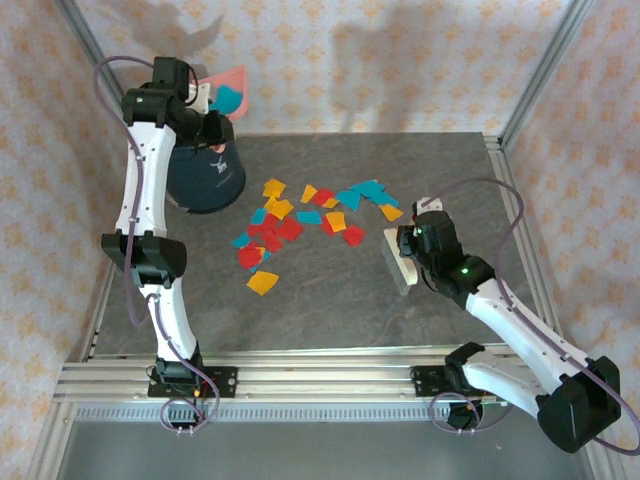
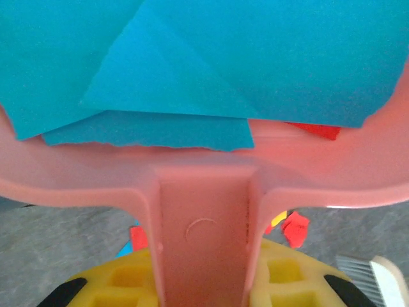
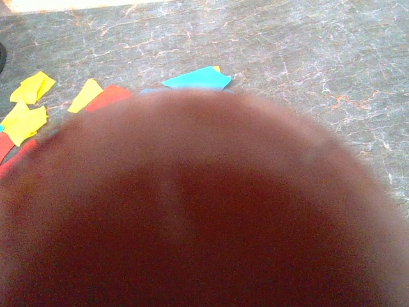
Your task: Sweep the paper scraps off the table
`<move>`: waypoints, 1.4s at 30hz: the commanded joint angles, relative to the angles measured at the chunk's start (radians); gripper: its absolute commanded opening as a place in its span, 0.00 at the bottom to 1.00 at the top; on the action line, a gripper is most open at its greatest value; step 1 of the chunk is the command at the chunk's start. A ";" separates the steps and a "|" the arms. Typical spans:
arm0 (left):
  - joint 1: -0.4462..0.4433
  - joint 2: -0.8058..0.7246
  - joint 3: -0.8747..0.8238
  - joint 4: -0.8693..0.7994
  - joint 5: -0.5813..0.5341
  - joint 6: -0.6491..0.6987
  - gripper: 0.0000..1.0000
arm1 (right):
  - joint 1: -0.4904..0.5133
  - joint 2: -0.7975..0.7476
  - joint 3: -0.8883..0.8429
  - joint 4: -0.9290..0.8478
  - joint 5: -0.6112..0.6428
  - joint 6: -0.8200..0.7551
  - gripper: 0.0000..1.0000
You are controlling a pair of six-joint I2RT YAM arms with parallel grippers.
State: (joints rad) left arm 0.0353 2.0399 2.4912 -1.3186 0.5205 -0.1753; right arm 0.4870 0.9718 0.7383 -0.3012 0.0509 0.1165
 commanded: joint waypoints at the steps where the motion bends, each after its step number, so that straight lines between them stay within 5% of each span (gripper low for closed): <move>1: 0.025 -0.004 -0.012 0.073 0.102 -0.070 0.00 | -0.005 -0.007 0.027 -0.011 0.001 0.015 0.00; 20: 0.128 -0.118 -0.328 0.484 0.402 -0.388 0.00 | -0.006 -0.021 0.018 -0.018 0.003 0.012 0.00; 25: 0.141 -0.124 -0.383 0.539 0.425 -0.436 0.00 | -0.006 -0.025 0.014 -0.021 0.004 0.015 0.00; 42: 0.164 -0.285 -0.721 1.094 0.556 -0.875 0.00 | -0.005 -0.033 0.011 -0.031 0.002 0.021 0.00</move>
State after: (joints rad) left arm 0.1917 1.8225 1.8107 -0.3988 1.0286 -0.9436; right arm 0.4870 0.9638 0.7383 -0.3374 0.0509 0.1211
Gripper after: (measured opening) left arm 0.248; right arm 0.220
